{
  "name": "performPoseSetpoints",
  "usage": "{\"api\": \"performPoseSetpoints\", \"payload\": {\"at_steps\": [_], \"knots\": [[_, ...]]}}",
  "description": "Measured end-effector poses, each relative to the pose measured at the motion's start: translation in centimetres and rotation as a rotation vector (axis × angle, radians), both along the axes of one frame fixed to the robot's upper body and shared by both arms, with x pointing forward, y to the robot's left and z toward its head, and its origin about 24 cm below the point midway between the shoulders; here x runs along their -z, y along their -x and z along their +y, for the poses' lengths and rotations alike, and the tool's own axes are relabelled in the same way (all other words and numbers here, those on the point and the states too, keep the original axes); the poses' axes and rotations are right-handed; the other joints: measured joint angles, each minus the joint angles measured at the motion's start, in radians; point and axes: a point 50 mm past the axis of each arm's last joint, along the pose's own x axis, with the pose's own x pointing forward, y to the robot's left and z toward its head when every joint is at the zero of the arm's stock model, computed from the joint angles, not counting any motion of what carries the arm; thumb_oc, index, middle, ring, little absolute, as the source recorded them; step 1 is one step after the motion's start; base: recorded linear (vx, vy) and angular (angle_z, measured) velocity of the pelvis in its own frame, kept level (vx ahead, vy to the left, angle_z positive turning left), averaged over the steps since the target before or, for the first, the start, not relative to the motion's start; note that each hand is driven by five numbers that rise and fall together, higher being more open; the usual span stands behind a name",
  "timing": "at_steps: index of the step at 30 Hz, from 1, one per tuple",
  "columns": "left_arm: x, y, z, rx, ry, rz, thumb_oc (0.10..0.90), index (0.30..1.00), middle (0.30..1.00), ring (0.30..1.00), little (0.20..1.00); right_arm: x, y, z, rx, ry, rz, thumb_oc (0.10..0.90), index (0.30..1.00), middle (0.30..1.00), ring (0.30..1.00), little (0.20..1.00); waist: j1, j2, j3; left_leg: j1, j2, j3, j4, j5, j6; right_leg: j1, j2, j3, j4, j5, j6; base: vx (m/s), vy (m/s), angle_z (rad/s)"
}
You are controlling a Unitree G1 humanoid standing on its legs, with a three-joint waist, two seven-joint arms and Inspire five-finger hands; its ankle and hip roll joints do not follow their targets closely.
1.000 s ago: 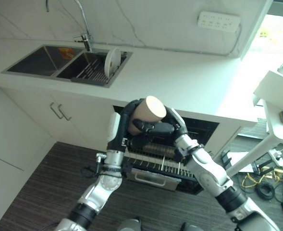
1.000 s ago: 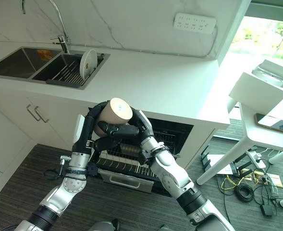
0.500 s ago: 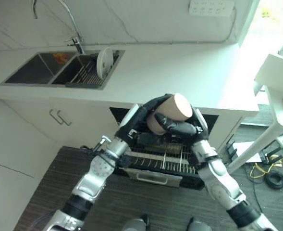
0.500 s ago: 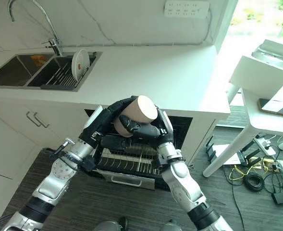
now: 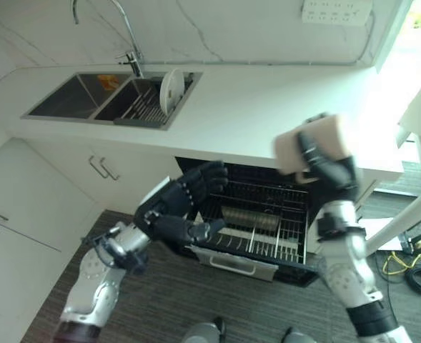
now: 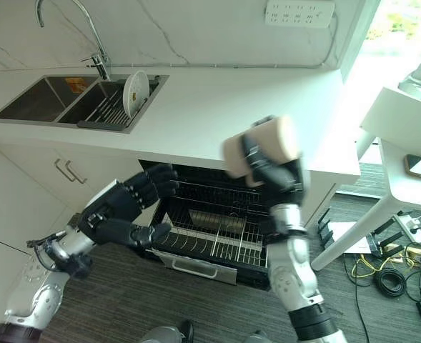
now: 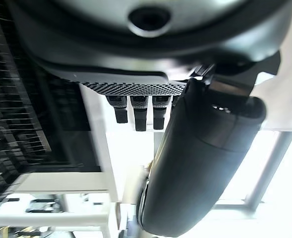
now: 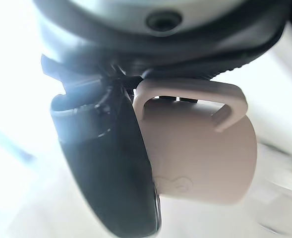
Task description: Place the dishes in the dishwasher.
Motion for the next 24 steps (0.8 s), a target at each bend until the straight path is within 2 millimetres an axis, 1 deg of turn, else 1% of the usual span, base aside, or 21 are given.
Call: {"api": "performPoseSetpoints", "payload": {"at_steps": [2,3,4,7,9,12,15,18,20,22,24], "knots": [[0.6,0.4,2.1,-0.116,0.026,0.008,0.800,0.900,0.900,0.900,0.900,-0.2,0.1,-0.1,0.011,-0.009,-0.023,0.400,0.300,0.300,0.300,0.300,-0.001,0.002,-0.001,0.001,0.005,-0.001,0.000,0.001,-0.002,-0.001,0.004,-0.001,0.004,-0.004,-0.003,0.00,0.000,0.00],[0.5,0.7,3.1,-0.173,0.054,-0.002,0.800,0.900,0.900,0.900,0.900,-0.2,0.1,0.0,0.009,-0.009,-0.022,0.400,0.300,0.300,0.300,0.300,0.001,0.002,-0.001,0.000,0.006,-0.005,0.000,0.002,-0.003,-0.002,0.005,-0.005,0.005,-0.005,-0.005,0.00,-0.016,0.08],[0.3,0.9,3.6,-0.201,0.068,-0.016,0.800,0.900,0.900,0.900,0.900,-0.1,0.1,0.1,0.005,-0.008,-0.020,0.400,0.300,0.300,0.300,0.300,0.004,0.002,-0.002,0.001,0.006,-0.009,0.001,0.002,-0.005,-0.002,0.005,-0.009,0.007,-0.006,-0.005,0.00,-0.015,0.10],[-0.7,1.0,4.3,-0.248,0.087,-0.096,0.800,0.900,0.900,0.900,0.900,0.2,0.0,0.8,-0.019,-0.021,-0.011,0.400,0.300,0.300,0.300,0.300,0.023,0.005,-0.003,-0.001,0.005,-0.016,0.002,0.004,-0.007,-0.002,0.003,-0.014,0.011,-0.008,-0.006,0.00,-0.011,0.07],[-1.0,1.0,4.4,-0.257,0.087,-0.121,0.800,0.900,0.900,0.900,0.900,0.4,-0.1,1.5,-0.039,-0.030,-0.003,0.400,0.300,0.300,0.300,0.300,0.037,0.006,-0.005,-0.003,0.005,-0.019,0.002,0.004,-0.007,-0.002,0.000,-0.016,0.013,-0.009,-0.005,0.00,-0.015,0.04],[-0.9,1.1,4.4,-0.263,0.086,-0.121,0.800,0.900,0.900,0.900,0.900,0.7,-0.1,2.2,-0.070,-0.022,0.012,0.400,0.300,0.300,0.300,0.300,0.039,0.006,-0.005,-0.007,0.004,-0.020,0.007,0.004,-0.006,-0.004,-0.003,-0.016,0.017,-0.009,-0.005,0.00,-0.019,0.02],[-0.8,1.0,4.2,-0.267,0.066,-0.115,0.800,0.900,0.900,0.900,0.900,0.8,-0.2,2.5,-0.087,-0.013,0.027,0.400,0.300,0.300,0.300,0.300,0.035,0.006,-0.005,-0.012,0.005,-0.022,0.012,0.004,-0.007,-0.008,-0.002,-0.017,0.020,-0.009,-0.005,0.01,-0.052,0.01],[-0.3,0.9,3.7,-0.273,-0.034,-0.103,0.800,0.900,0.900,0.900,0.900,1.1,-0.3,2.6,-0.110,0.011,0.055,0.400,0.300,0.300,0.300,0.300,0.032,0.005,-0.005,-0.015,0.007,-0.022,0.015,0.004,-0.007,-0.011,0.000,-0.017,0.022,-0.009,-0.005,0.01,-0.085,0.00],[0.5,0.8,3.0,-0.293,-0.172,-0.081,0.800,0.900,0.900,0.900,0.900,1.8,-0.2,2.8,-0.153,0.063,0.095,0.400,0.300,0.300,0.300,0.300,0.030,0.005,-0.006,-0.016,0.008,-0.023,0.014,0.005,-0.008,-0.011,0.002,-0.017,0.022,-0.009,-0.005,0.01,-0.094,-0.01],[1.5,0.8,2.7,-0.314,-0.343,-0.065,0.800,0.900,0.900,0.900,0.900,2.7,0.1,2.7,-0.193,0.178,0.147,0.400,0.300,0.300,0.300,0.300,0.023,0.002,-0.008,-0.018,0.009,-0.023,0.012,0.007,-0.011,-0.015,0.005,-0.016,0.024,-0.010,-0.007,0.01,-0.108,-0.01],[2.4,1.2,3.3,-0.343,-0.456,-0.044,0.800,0.900,0.900,0.900,0.900,3.6,0.1,2.4,-0.212,0.330,0.194,0.400,0.300,0.300,0.300,0.300,0.012,-0.003,-0.010,-0.019,0.015,-0.022,0.008,0.012,-0.015,-0.022,0.007,-0.016,0.027,-0.011,-0.008,0.02,-0.102,-0.02]]}}
